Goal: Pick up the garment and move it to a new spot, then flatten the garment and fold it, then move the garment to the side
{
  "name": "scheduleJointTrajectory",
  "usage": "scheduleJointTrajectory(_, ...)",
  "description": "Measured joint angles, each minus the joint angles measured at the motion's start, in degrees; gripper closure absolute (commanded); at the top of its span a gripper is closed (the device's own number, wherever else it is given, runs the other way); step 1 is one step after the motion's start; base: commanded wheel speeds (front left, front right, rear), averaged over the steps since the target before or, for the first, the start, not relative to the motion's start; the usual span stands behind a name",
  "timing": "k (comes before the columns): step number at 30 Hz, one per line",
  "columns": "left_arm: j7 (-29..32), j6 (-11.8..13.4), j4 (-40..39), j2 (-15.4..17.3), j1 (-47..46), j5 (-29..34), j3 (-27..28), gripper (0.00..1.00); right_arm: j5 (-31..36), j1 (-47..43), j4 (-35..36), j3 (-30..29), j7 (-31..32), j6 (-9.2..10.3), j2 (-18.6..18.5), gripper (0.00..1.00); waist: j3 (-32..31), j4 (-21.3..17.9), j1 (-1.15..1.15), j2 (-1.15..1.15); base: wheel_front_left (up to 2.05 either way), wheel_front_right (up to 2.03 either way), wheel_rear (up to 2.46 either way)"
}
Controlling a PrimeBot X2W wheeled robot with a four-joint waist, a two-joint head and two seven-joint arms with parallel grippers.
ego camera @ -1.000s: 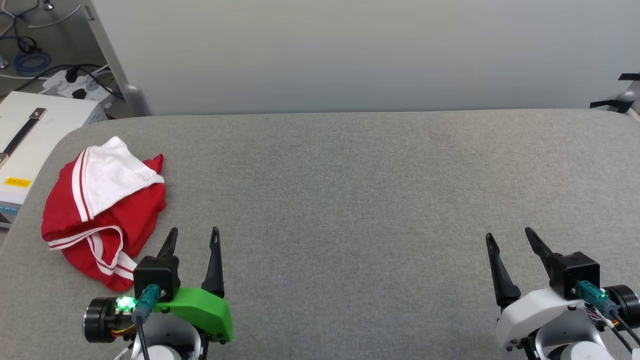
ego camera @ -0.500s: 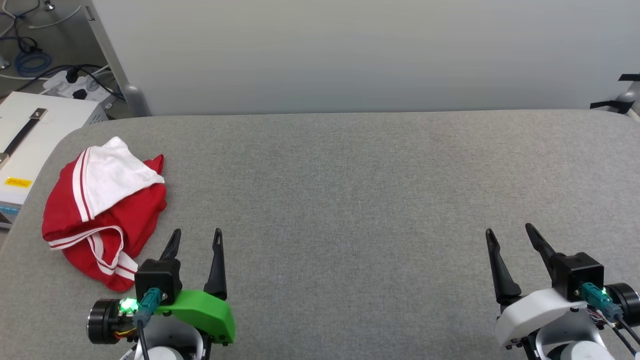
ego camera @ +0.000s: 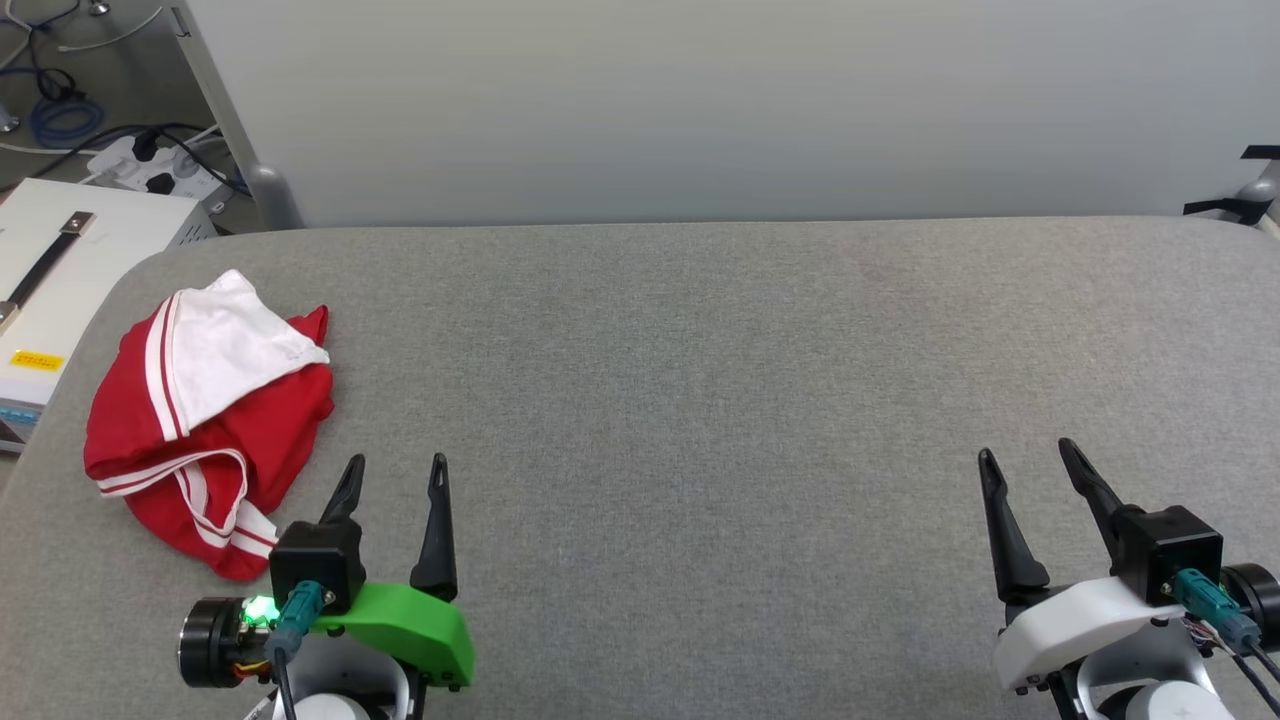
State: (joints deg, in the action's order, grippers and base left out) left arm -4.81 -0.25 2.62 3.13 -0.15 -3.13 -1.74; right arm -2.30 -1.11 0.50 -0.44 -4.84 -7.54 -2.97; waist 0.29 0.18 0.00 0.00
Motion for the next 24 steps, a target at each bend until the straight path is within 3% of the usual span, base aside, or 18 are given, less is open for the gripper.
scheduleJointTrajectory(24,-2.90,0.00,2.30,0.00,0.07,-2.44,-1.20,0.00,-0.60,-0.55,-0.57,0.22,-2.86,0.00,0.00,0.00,0.32,0.09,0.00,0.00,0.00,0.00,0.00)
